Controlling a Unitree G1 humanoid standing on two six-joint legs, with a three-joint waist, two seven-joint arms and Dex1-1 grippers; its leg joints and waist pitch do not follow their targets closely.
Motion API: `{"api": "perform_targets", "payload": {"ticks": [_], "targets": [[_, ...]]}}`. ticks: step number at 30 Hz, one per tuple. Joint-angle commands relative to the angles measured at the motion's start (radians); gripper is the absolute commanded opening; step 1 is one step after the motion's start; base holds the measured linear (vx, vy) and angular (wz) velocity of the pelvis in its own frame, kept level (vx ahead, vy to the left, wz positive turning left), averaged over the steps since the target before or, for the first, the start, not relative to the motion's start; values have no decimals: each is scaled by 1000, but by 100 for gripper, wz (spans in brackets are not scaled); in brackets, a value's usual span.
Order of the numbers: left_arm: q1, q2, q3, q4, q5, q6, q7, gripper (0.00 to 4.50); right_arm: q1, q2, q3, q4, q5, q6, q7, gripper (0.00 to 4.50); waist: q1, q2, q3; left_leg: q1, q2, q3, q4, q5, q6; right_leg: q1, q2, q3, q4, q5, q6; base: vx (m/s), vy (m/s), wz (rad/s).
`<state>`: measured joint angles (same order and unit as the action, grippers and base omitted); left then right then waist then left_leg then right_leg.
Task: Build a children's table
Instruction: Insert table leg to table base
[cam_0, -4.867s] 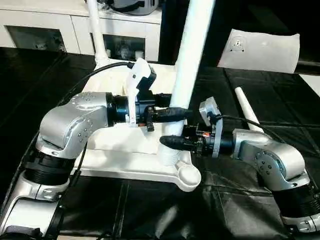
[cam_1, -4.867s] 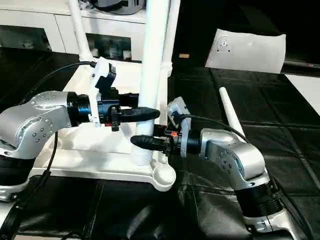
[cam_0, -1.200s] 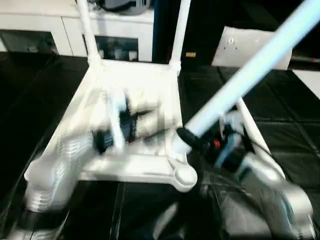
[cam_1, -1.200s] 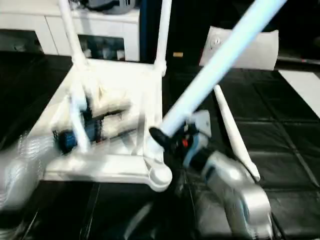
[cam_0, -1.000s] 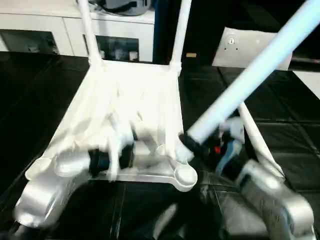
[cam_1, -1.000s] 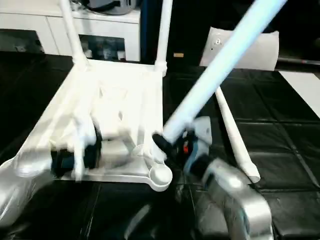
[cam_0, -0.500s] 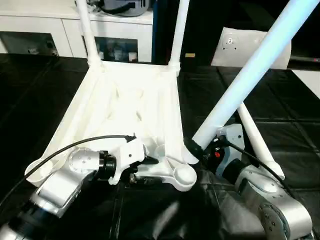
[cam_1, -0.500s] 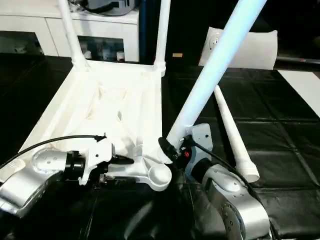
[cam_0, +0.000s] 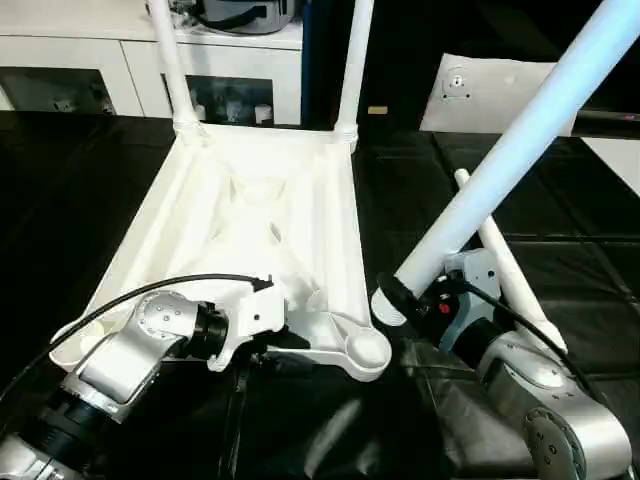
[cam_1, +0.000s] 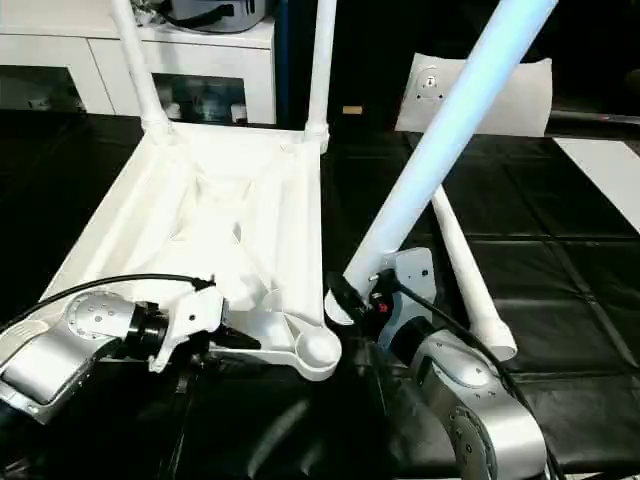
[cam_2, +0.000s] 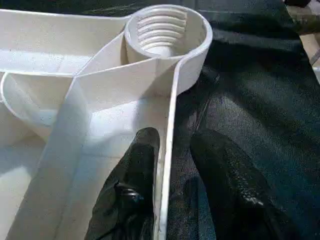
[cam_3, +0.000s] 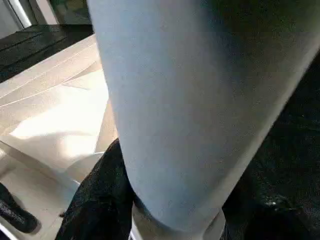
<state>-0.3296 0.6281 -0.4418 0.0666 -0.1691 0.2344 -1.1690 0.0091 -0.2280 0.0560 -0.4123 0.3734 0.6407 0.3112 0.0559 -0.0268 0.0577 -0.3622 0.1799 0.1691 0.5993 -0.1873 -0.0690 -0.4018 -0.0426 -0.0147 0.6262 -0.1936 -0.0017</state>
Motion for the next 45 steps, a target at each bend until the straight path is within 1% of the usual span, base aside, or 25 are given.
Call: {"api": "perform_targets", "payload": {"ticks": [1, 5, 7, 10, 14, 16, 19, 21, 22, 23, 24, 25, 27, 28, 29, 31, 33, 35, 37, 39, 40, 41, 42, 43, 45], "targets": [[-22, 7, -16, 36, 37, -13, -12, 114, -4, -10, 4, -20, -10, -13, 5, 193, -1, 20, -53, 15, 37, -17, -83, -316, -62, 29, -74, 43, -92, -346, -124, 0, 0, 0], [-29, 9, -23, 54, 58, -23, -12, 68, -6, -16, 9, -20, -14, -14, 10, 193, -1, 20, -52, 16, 38, -18, -83, -319, -64, 30, -74, 43, -91, -342, -124, 0, 0, 0], [-31, 8, -26, 60, 69, -30, -9, 65, -8, -21, 12, -20, -17, -14, 13, 193, -1, 22, -53, 15, 38, -18, -83, -317, -64, 31, -76, 43, -90, -339, -128, 0, 0, 0], [-32, 8, -28, 64, 76, -35, -8, 36, -8, -24, 16, -19, -21, -15, 16, 193, -1, 19, -54, 15, 38, -18, -82, -313, -61, 32, -75, 43, -90, -338, -129, 0, 0, 0], [-40, 16, -44, 89, 121, -67, -3, 7, -13, -30, 23, -13, -25, -19, 20, 193, -1, 17, -51, 15, 37, -18, -83, -327, -56, 30, -76, 44, -96, -383, -116, 0, 0, 0], [-38, 9, -31, 96, 123, -57, 10, 0, -19, -33, 23, -11, -24, -22, 21, 193, -1, 19, -52, 15, 38, -20, -83, -333, -58, 29, -79, 43, -97, -405, -109, 0, 0, 0], [-29, -20, 9, 81, 84, -1, 42, 0, -29, -33, 20, -8, -23, -24, 26, 193, -4, 20, -51, 19, 36, -19, -82, -350, -57, 25, -79, 43, -100, -436, -110, 0, 0, 0], [-17, -76, 64, 53, 29, 86, 110, 0, -42, -29, 9, -4, -16, -26, 35, 193, -5, 20, -51, 18, 37, -20, -81, -354, -56, 24, -77, 42, -100, -448, -110, 0, 0, 0], [-17, -76, 64, 53, 29, 86, 110, 0, -42, -29, 9, -4, -16, -26, 35, 193, -5, 20, -51, 18, 37, -20, -81, -354, -56, 24, -77, 42, -100, -448, -110, 0, 0, 0], [-12, -92, 77, 43, 18, 108, 130, 0, -47, -29, 4, -3, -12, -26, 38, 193, -9, 14, -52, 10, 33, -22, -82, -340, -48, 30, -79, 41, -100, -452, -102, 0, 0, 0], [-12, -92, 77, 43, 18, 108, 130, 0, -47, -29, 4, -3, -12, -26, 38, 193, -12, 14, -53, 7, 33, -22, -82, -328, -47, 34, -79, 40, -97, -445, -101, 0, 0, 0], [-7, -117, 87, 37, 12, 124, 160, 0, -55, -30, -5, -2, -3, -18, 39, 193, -17, 11, -53, 5, 31, -20, -80, -315, -39, 33, -78, 40, -100, -446, -97, 0, 0, 0], [-6, -143, 94, 41, 21, 133, 193, 0, -66, -35, -15, 4, 2, -13, 40, 193, -21, 10, -54, 1, 29, -20, -77, -294, -28, 35, -79, 40, -102, -458, -87, 0, 0, 0], [-9, -153, 95, 46, 27, 136, 203, 0, -73, -38, -20, 6, 8, -7, 44, 193, -22, 8, -55, 3, 28, -19, -74, -285, -22, 33, -77, 39, -105, -469, -81, 0, 0, 0], [-17, -164, 100, 58, 43, 140, 226, 0, -84, -43, -26, 9, 10, -2, 44, 193, -20, 11, -59, 3, 29, -18, -71, -263, -18, 33, -78, 41, -102, -444, -84, 0, 0, 0], [-26, -172, 100, 71, 68, 144, 247, 0, -96, -46, -33, 13, 20, 8, 51, 193, -22, 5, -60, 2, 29, -14, -71, -238, -10, 34, -72, 40, -98, -380, -98, 0, 0, 0], [-33, -174, 98, 84, 94, 141, 273, 0, -103, -51, -36, 18, 30, 20, 59, 193, -20, 9, -60, 1, 29, -14, -70, -229, -4, 36, -73, 40, -96, -354, -107, 0, 0, 0], [-44, -176, 96, 96, 107, 142, 279, 0, -129, -64, -35, 50, 50, 50, 91, 193, -19, 10, -61, 2, 29, -14, -70, -221, -3, 38, -71, 39, -92, -326, -118, 0, 0, 0], [-47, -176, 95, 99, 104, 141, 273, 0, -141, -71, -30, 70, 50, 52, 107, 193, -19, 10, -61, 2, 30, -14, -71, -220, -3, 39, -73, 38, -92, -319, -126, 0, 0, 0], [-60, -171, 90, 117, 106, 128, 253, 0, -174, -75, -19, 122, 50, 27, 147, 193, -20, 11, -60, 4, 29, -12, -69, -230, -3, 37, -74, 39, -96, -336, -130, 0, 0, 0], [-74, -158, 74, 136, 115, 107, 217, 0, -206, -78, -5, 169, 53, 0, 187, 193, -23, 6, -58, 3, 28, -12, -69, -241, -1, 36, -74, 39, -98, -361, -128, 0, 0, 0], [-79, -148, 63, 145, 121, 92, 195, 0, -221, -81, 5, 195, 42, -22, 203, 193, -22, 8, -58, 4, 28, -14, -69, -253, -2, 35, -77, 38, -101, -399, -121, 0, 0, 0], [-84, -141, 55, 151, 124, 84, 180, 0, -231, -83, 12, 213, 34, -37, 213, 193, -24, 8, -58, 2, 28, -14, -69, -253, -3, 35, -77, 38, -102, -408, -117, 0, 0, 0], [-88, -136, 49, 159, 122, 77, 160, 0, -245, -87, 22, 237, 28, -52, 232, 193, -21, 7, -57, 5, 31, -14, -69, -255, -4, 32, -79, 39, -105, -423, -108, 0, 0, 0], [-100, -128, 40, 176, 117, 57, 122, 0, -272, -96, 46, 282, 8, -91, 275, 193, -21, 5, -60, 4, 32, -13, -70, -240, -5, 35, -78, 39, -100, -395, -116, 0, 0, 0]]}}
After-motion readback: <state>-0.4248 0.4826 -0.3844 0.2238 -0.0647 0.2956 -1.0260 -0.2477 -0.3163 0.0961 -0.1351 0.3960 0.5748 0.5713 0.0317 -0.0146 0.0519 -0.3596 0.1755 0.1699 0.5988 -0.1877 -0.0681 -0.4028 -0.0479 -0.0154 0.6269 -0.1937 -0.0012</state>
